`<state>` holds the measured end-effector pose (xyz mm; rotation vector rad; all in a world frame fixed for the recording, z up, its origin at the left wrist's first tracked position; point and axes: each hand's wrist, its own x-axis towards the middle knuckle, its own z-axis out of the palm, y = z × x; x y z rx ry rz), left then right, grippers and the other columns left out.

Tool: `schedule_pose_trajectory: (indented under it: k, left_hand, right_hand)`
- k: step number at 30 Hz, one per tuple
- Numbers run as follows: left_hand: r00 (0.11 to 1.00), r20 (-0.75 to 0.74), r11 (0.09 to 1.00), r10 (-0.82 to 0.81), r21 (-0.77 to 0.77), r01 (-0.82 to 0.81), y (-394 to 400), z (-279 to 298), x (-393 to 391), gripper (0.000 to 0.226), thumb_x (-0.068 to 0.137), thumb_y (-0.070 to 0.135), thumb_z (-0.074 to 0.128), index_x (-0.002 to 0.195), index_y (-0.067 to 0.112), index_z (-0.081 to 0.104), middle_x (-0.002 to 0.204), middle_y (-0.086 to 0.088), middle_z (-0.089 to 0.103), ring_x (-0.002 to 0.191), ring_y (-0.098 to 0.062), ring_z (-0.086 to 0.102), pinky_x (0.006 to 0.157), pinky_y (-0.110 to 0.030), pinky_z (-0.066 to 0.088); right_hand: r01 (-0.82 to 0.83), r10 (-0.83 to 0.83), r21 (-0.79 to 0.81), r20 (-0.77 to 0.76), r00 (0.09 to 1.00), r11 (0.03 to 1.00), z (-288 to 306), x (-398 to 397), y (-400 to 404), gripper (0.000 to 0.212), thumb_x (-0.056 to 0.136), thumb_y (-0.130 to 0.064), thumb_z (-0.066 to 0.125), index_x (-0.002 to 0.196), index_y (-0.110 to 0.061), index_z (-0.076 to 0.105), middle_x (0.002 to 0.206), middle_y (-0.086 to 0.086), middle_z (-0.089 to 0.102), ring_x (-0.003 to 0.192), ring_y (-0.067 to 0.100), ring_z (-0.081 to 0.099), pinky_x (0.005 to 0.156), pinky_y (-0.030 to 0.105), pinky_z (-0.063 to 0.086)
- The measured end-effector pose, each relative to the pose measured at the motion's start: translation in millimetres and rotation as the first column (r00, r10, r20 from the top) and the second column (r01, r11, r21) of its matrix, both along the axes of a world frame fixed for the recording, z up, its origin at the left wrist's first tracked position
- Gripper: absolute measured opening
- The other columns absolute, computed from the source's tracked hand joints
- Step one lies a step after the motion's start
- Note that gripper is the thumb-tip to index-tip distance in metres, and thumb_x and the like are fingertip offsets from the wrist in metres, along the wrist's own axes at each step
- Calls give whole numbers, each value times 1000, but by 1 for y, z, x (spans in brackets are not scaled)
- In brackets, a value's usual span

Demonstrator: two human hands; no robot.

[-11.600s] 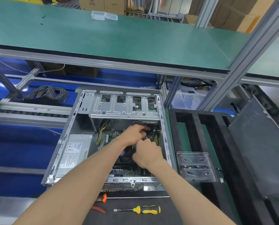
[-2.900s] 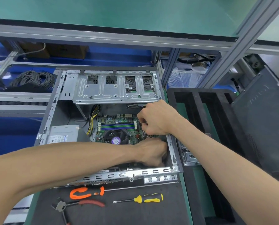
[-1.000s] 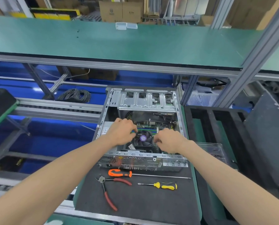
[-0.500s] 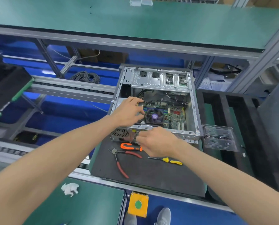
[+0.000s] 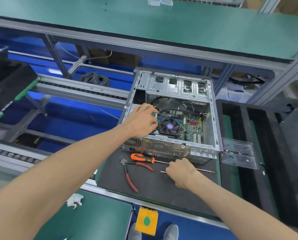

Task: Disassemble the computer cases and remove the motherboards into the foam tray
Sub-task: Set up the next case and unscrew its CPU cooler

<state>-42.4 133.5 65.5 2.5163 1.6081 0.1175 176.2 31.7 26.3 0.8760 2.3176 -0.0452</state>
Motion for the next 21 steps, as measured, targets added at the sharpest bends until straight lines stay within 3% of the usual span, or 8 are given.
schedule_pose_trajectory:
  k: [6, 11, 15, 18, 21]
  left_hand:
    - [1000, -11, 1000, 10, -2, -10, -1, 1, -1, 29, 98, 44, 45, 96, 40, 74, 143, 15, 46, 138, -13, 19, 115, -41, 13]
    - [1000, -15, 1000, 9, 15, -8, -1, 1, 4, 27, 95, 47, 50, 106, 40, 73, 140, 15, 49, 135, -13, 22, 113, -41, 15]
    - [1000, 8, 999, 23, 25, -23, 4, 3, 9, 27, 93, 45, 54, 113, 36, 70, 136, 15, 51, 132, -13, 25, 114, -39, 16]
    - [1000, -22, 1000, -13, 14, 13, 10, 8, 17, 31, 95, 34, 54, 123, 28, 66, 137, 8, 52, 130, -17, 35, 115, -37, 22]
    - [995, -46, 996, -90, 24, 91, 19, 14, 37, 38, 94, 25, 53, 130, 17, 62, 136, -1, 55, 123, -23, 51, 111, -37, 35]
  right_hand:
    - [-31, 17, -82, -160, 987, 996, 46, -3, 7, 23, 85, -13, 55, 106, -7, 63, 106, 15, 61, 95, 39, 64, 65, 40, 44]
    - [17, -60, -125, -347, 936, 992, 104, 0, 25, 17, 98, -24, 43, 99, -12, 55, 104, 12, 63, 93, 35, 61, 75, 42, 50]
    - [158, -269, -243, -541, 797, 957, 138, 17, 55, 24, 105, -22, 39, 111, -11, 60, 102, 9, 65, 90, 30, 59, 83, 44, 48]
    - [343, -366, -168, -645, 671, 924, 150, 40, 86, 27, 105, -25, 45, 123, -15, 63, 99, -2, 65, 87, 19, 58, 80, 34, 46]
    - [532, -404, -44, -704, 584, 846, 152, 59, 115, 19, 97, -33, 63, 103, -15, 69, 83, -6, 67, 80, 15, 61, 76, 32, 50]
